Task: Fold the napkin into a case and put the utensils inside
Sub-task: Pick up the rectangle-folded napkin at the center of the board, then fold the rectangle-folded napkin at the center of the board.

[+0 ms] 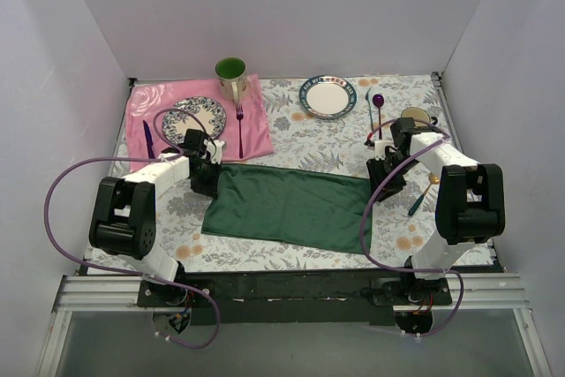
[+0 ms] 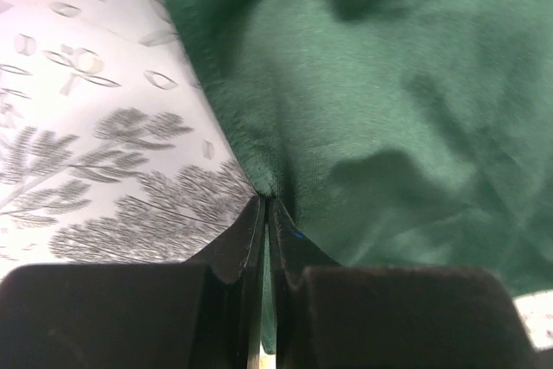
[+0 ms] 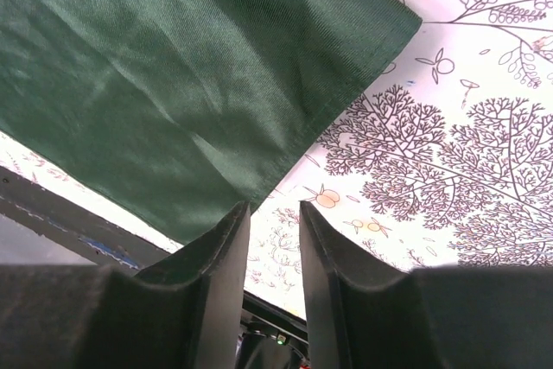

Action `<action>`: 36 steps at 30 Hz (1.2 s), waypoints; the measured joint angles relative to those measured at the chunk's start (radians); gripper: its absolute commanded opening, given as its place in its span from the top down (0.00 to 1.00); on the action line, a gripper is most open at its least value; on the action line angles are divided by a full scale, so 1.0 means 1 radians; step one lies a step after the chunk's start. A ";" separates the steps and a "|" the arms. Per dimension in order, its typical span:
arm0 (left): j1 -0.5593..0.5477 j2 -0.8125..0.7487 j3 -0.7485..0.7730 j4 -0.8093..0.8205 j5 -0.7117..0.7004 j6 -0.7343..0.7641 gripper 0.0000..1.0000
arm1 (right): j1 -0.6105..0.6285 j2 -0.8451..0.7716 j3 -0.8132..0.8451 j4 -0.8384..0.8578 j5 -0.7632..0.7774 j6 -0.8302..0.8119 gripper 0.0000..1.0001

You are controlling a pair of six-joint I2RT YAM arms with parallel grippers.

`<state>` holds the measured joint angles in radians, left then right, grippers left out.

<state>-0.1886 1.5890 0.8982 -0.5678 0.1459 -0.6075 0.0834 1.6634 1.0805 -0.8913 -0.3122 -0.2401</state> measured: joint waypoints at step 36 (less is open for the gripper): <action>-0.499 0.174 0.289 0.163 0.384 -0.337 1.00 | -0.002 0.105 -0.023 0.011 -0.053 0.005 0.66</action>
<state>-0.6876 1.7634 1.1873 -0.4053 0.5297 -0.9443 0.0811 1.7679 1.0576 -0.8803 -0.3653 -0.2348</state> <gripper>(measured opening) 0.015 0.344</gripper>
